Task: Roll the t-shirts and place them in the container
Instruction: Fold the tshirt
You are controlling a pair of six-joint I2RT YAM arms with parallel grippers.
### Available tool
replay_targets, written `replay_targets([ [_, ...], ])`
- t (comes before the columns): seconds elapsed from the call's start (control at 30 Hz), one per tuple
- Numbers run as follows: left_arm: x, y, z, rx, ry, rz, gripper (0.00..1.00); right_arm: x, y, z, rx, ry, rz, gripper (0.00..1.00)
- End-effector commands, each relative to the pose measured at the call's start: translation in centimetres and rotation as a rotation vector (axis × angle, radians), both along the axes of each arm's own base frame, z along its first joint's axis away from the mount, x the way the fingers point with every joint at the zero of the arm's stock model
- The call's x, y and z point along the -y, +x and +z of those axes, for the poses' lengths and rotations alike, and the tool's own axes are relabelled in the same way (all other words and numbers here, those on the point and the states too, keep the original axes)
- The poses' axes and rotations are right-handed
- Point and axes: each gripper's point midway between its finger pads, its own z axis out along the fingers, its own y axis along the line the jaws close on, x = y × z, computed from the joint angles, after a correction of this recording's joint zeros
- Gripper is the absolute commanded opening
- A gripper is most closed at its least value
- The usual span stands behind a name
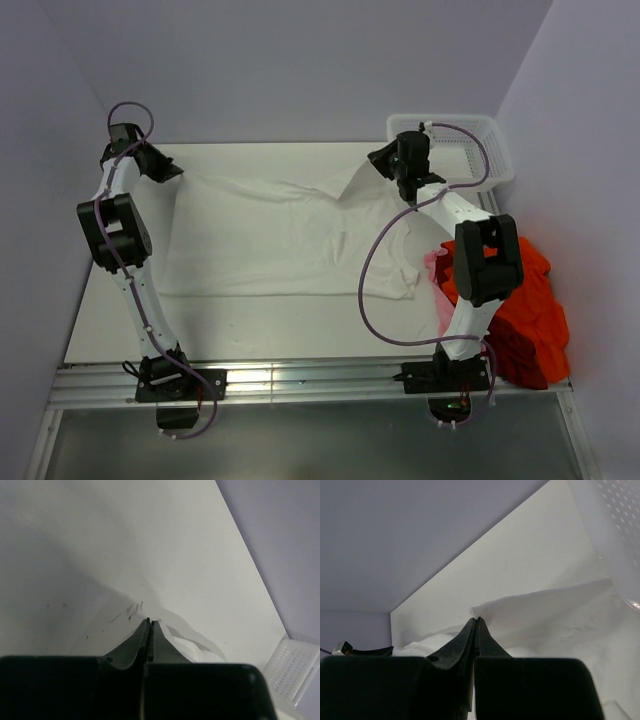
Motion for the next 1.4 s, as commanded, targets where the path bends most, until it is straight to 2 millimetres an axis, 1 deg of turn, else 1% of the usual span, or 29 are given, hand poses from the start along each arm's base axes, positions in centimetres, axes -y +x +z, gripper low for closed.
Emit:
replay_targets([
  [0.0, -1.0, 0.4, 4.4, 0.099, 0.04, 0.002, 0.04, 1.6, -0.1, 0.5, 0.0, 0.03, -0.058, 0.0],
  [0.03, -1.2, 0.2, 4.2, 0.091, 0.034, 0.01, 0.08, 2.1, -0.1, 0.2, -0.005, 0.034, -0.069, 0.0],
  [0.07, -1.7, 0.0, 3.6, 0.077, 0.017, 0.02, 0.1, 2.2, 0.0, 0.3, 0.001, 0.043, -0.075, 0.0],
  [0.1, -1.9, 0.0, 3.3, 0.071, 0.011, 0.025, 0.11, 2.4, 0.0, 0.0, -0.007, 0.047, -0.078, 0.0],
  [0.13, -2.1, -0.2, 3.0, 0.062, 0.003, 0.03, 0.16, 2.6, 0.0, 0.0, -0.006, 0.048, -0.08, 0.0],
  [0.17, -2.8, -0.4, 2.5, 0.049, -0.001, 0.048, 0.19, 2.8, 0.0, 0.0, -0.005, 0.051, -0.082, 0.0],
  [0.2, -3.0, -0.5, 2.4, 0.039, -0.002, 0.053, 0.22, 2.9, 0.0, -0.1, -0.007, 0.052, -0.084, 0.0],
  [0.23, -3.3, -0.6, 2.1, 0.031, 0.0, 0.062, 0.3, 2.9, 0.0, -0.1, -0.007, 0.052, -0.082, 0.0],
  [0.33, -4.5, -1.1, 1.4, -0.01, 0.036, 0.105, 0.46, 2.9, 0.1, -0.1, -0.005, 0.057, -0.079, 0.0],
  [0.37, -4.6, -1.1, 1.4, -0.009, 0.043, 0.105, 0.47, 2.9, 0.1, 0.0, 0.001, 0.058, -0.077, 0.0],
  [0.47, -3.8, -0.6, 2.0, 0.033, 0.025, 0.057, 0.48, 2.7, 0.1, 0.0, 0.0, 0.056, -0.065, 0.0],
  [0.5, -3.5, -0.2, 2.6, 0.055, 0.032, 0.041, 0.48, 2.7, 0.1, -0.1, 0.0, 0.057, -0.062, 0.0],
  [0.53, -3.3, -0.1, 2.8, 0.053, 0.045, 0.03, 0.48, 2.6, 0.1, -0.1, -0.001, 0.057, -0.061, 0.0],
  [0.57, -2.4, 0.2, 2.8, 0.06, 0.079, -0.004, 0.48, 2.6, 0.1, -0.1, -0.002, 0.054, -0.056, 0.0],
  [0.6, -2.2, 0.8, 3.6, 0.077, 0.107, -0.013, 0.48, 2.6, 0.1, -0.1, 0.0, 0.053, -0.054, 0.0],
  [0.63, -1.6, 0.9, 3.5, 0.076, 0.118, -0.03, 0.48, 2.5, 0.1, -0.3, -0.003, 0.052, -0.051, 0.0],
  [0.67, -0.5, 1.0, 3.1, 0.063, 0.126, -0.056, 0.48, 2.5, 0.0, -0.6, -0.009, 0.052, -0.048, 0.0],
  [0.73, 0.0, 1.3, 2.8, 0.054, 0.142, -0.059, 0.48, 2.4, 0.0, -0.5, -0.004, 0.055, -0.044, 0.0],
  [0.77, 0.6, 1.2, 2.0, 0.033, 0.141, -0.069, 0.48, 2.3, 0.0, -0.6, -0.004, 0.057, -0.041, 0.0],
  [0.83, 0.7, 1.3, 1.5, 0.022, 0.141, -0.069, 0.48, 2.2, -0.1, -0.8, -0.006, 0.057, -0.033, 0.0],
  [0.87, 0.7, 1.3, 0.6, 0.001, 0.139, -0.067, 0.48, 2.2, -0.1, -0.8, -0.006, 0.057, -0.032, 0.0],
  [0.9, 0.7, 1.3, 0.5, -0.006, 0.138, -0.068, 0.48, 2.1, -0.1, -0.7, -0.005, 0.06, -0.028, 0.0],
  [0.97, 0.9, 1.2, -0.7, -0.029, 0.122, -0.073, 0.48, 2.1, -0.1, -0.7, -0.001, 0.062, -0.025, 0.0],
  [1.27, 3.0, 1.5, -2.0, -0.038, 0.104, -0.118, 0.47, 1.8, -0.2, -0.9, -0.002, 0.07, -0.013, 0.0],
  [1.33, 3.4, 1.4, -2.4, -0.043, 0.1, -0.129, 0.44, 1.7, -0.2, -0.9, -0.004, 0.071, -0.011, 0.0],
  [1.37, 3.6, 1.4, -2.5, -0.043, 0.098, -0.137, 0.4, 1.7, -0.2, -0.9, -0.003, 0.071, -0.009, 0.0],
])
